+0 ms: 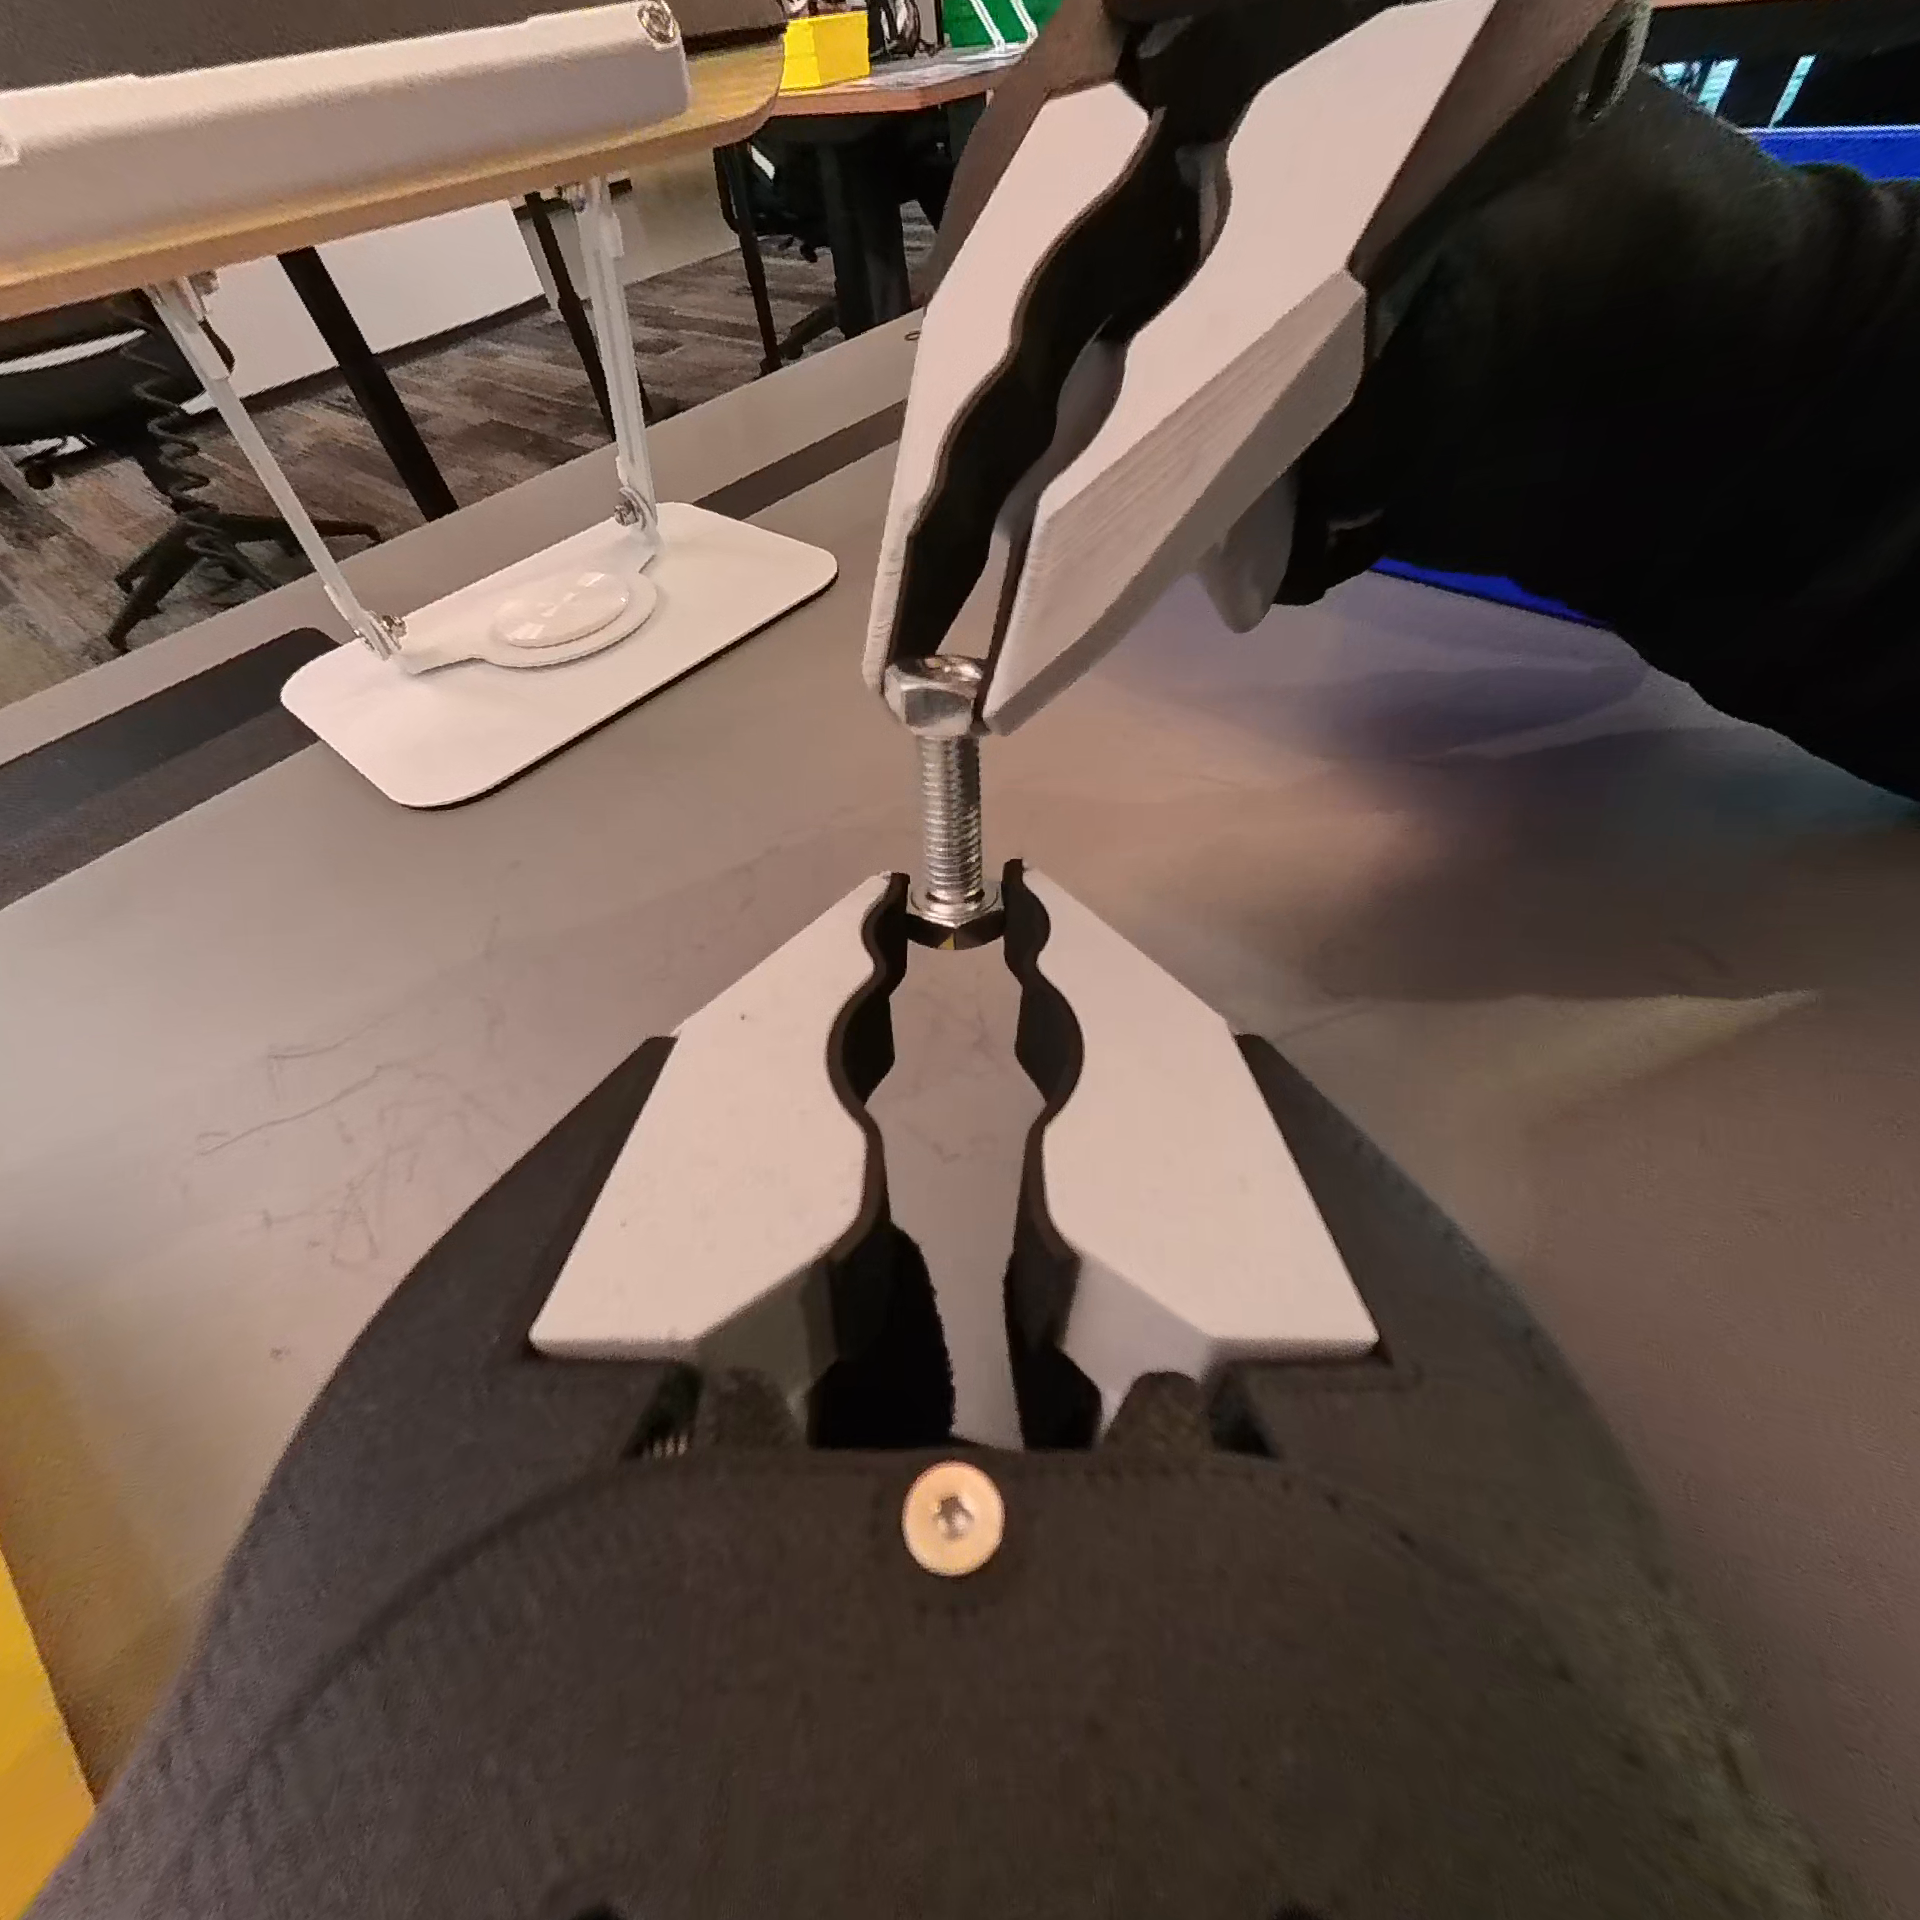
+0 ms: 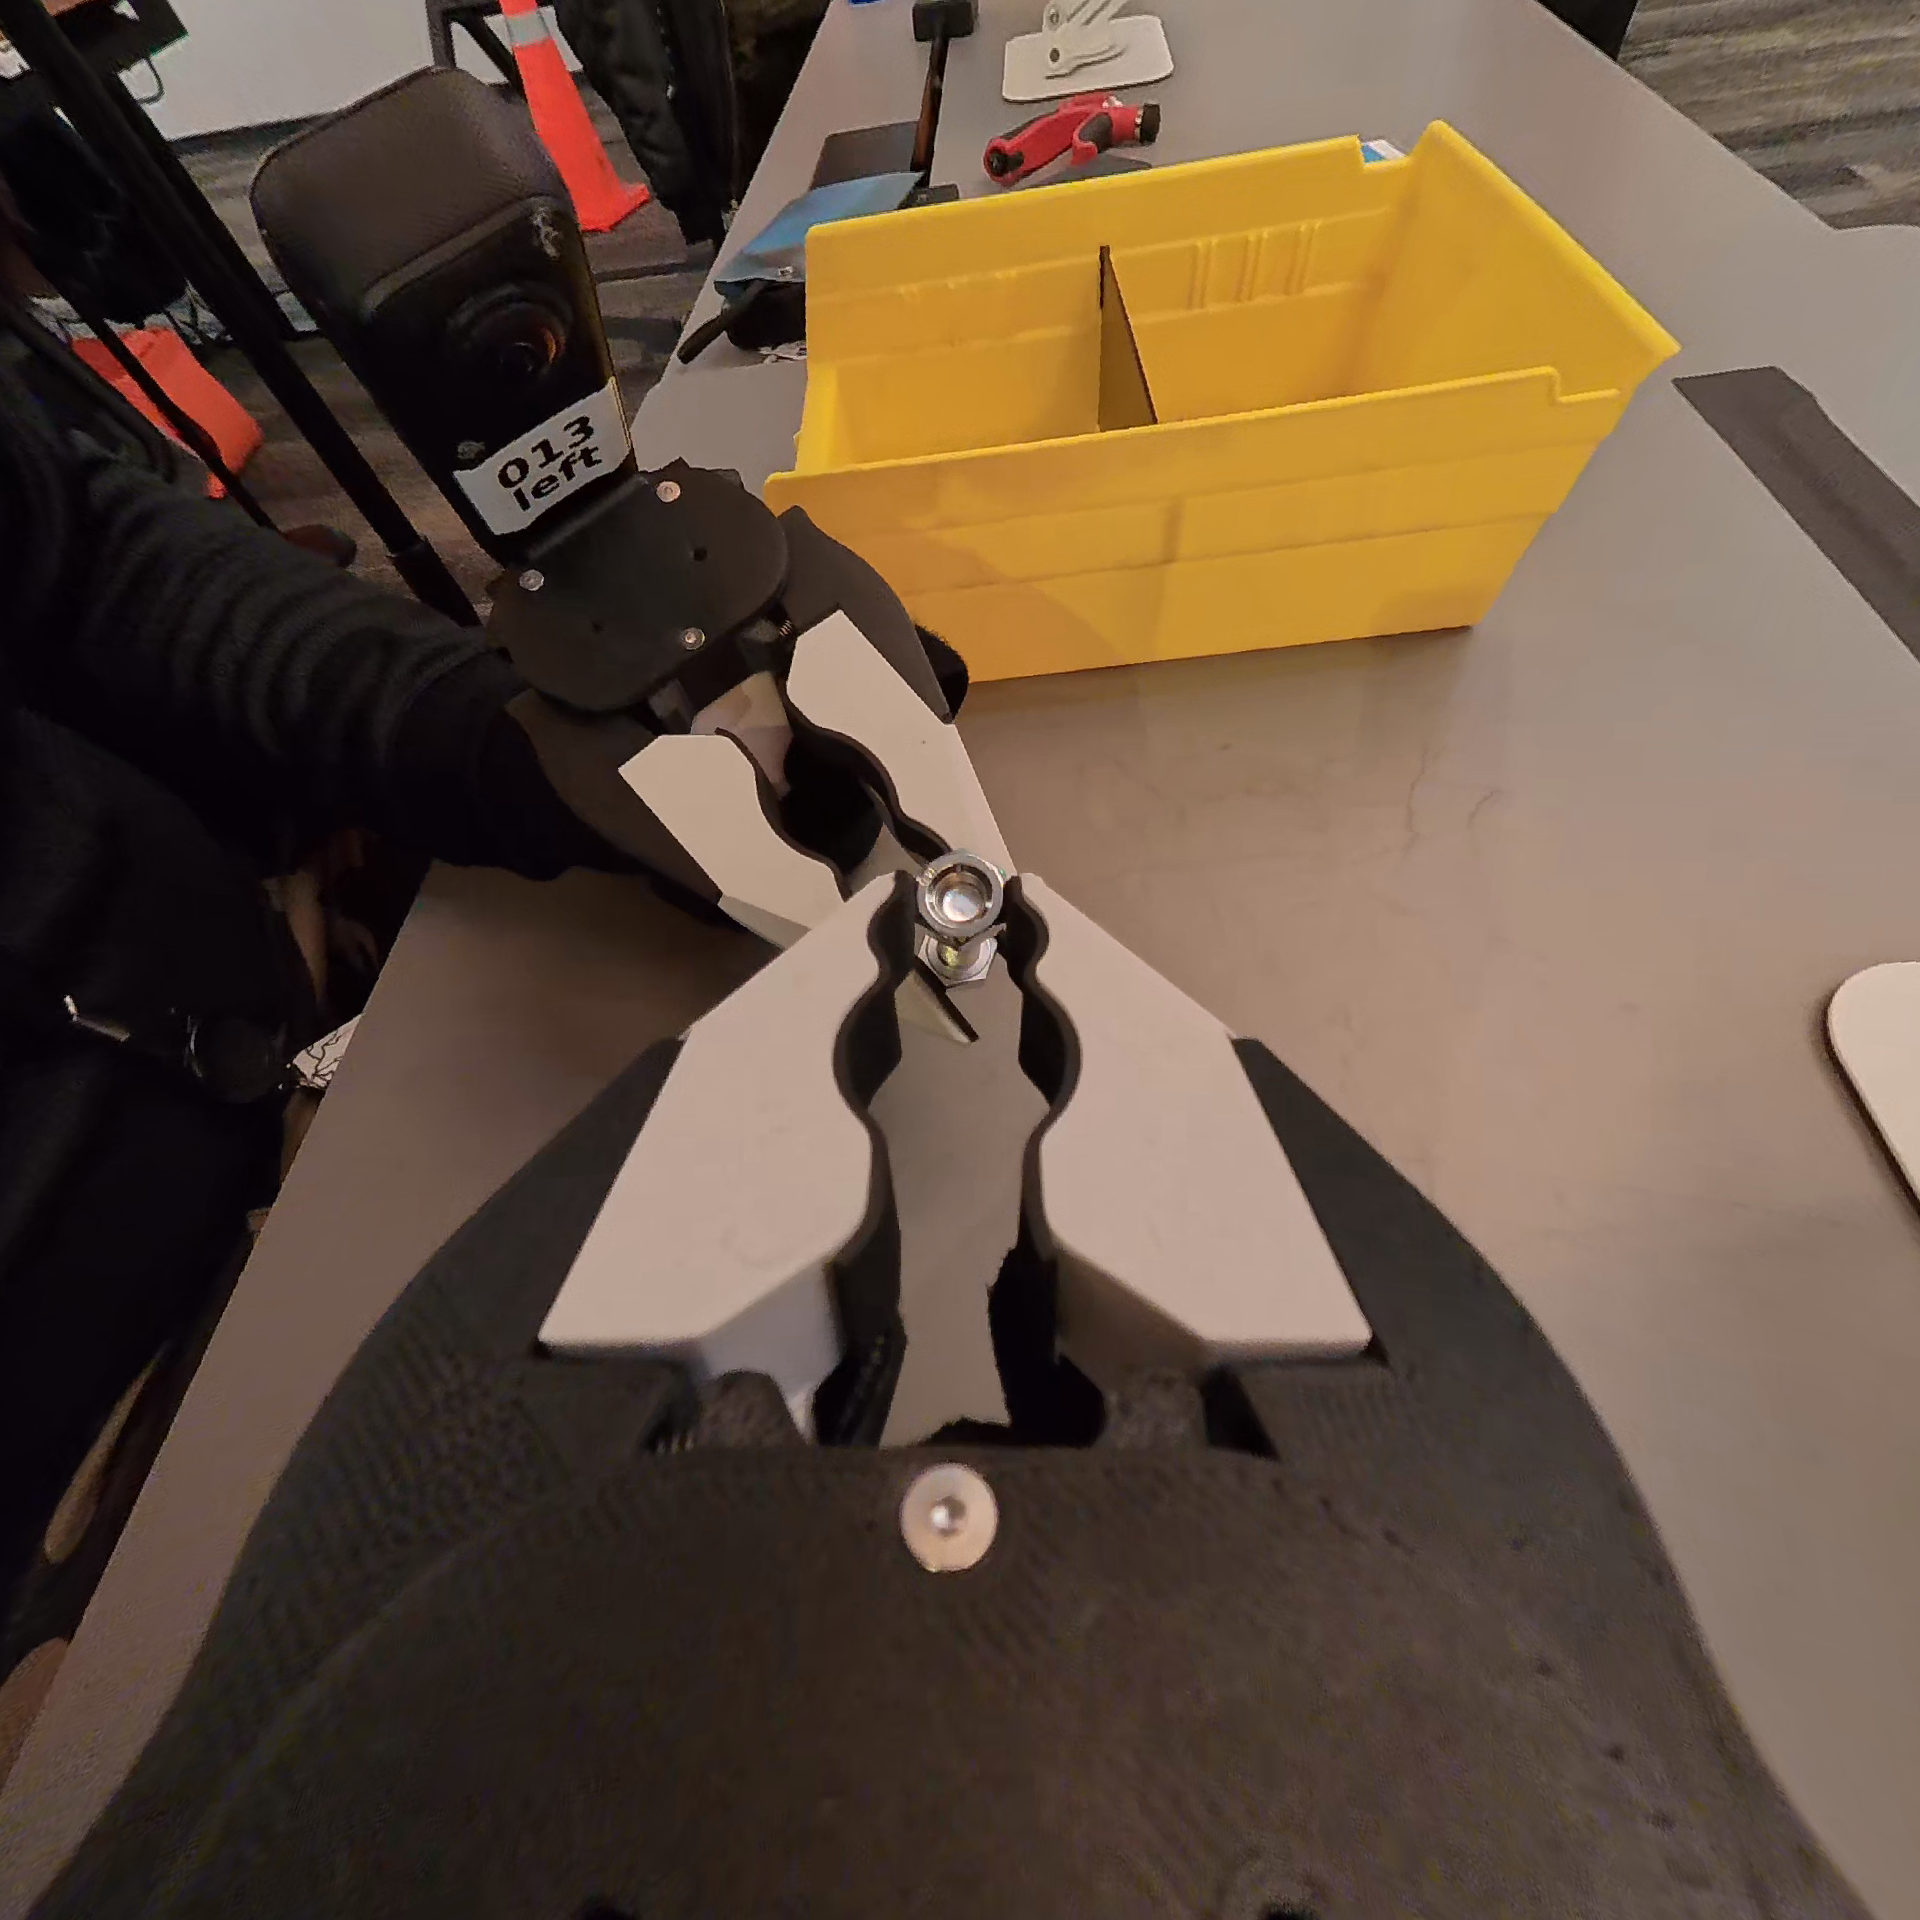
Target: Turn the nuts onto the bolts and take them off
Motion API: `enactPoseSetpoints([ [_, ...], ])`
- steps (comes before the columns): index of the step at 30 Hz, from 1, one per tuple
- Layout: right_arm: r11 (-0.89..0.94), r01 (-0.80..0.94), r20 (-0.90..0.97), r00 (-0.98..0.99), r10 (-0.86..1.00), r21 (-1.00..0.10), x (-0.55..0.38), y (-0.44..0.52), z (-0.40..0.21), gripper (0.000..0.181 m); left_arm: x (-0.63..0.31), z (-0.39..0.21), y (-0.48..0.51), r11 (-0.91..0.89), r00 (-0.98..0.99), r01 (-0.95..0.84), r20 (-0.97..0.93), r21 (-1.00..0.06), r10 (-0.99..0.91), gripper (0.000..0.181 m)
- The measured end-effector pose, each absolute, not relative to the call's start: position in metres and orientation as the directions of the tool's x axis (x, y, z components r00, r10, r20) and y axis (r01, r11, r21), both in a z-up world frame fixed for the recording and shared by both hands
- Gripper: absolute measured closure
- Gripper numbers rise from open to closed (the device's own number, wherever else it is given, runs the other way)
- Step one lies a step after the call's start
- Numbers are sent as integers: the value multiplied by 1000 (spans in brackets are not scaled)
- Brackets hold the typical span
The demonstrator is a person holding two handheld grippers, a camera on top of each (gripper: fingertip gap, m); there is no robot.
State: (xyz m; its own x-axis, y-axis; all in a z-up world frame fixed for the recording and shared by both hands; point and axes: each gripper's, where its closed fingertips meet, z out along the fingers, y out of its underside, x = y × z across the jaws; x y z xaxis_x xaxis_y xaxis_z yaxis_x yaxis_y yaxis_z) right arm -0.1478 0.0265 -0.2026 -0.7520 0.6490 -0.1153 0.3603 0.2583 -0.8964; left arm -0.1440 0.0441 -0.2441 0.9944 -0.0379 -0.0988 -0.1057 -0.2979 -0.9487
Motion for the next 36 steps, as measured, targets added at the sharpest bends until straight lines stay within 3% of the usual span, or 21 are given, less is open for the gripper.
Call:
enactPoseSetpoints([
  [36,273,384,-119,-742,659,-882,-149,28,-210,165,-143,-249,46,-322,994,-104,-94,-941,-48,165],
])
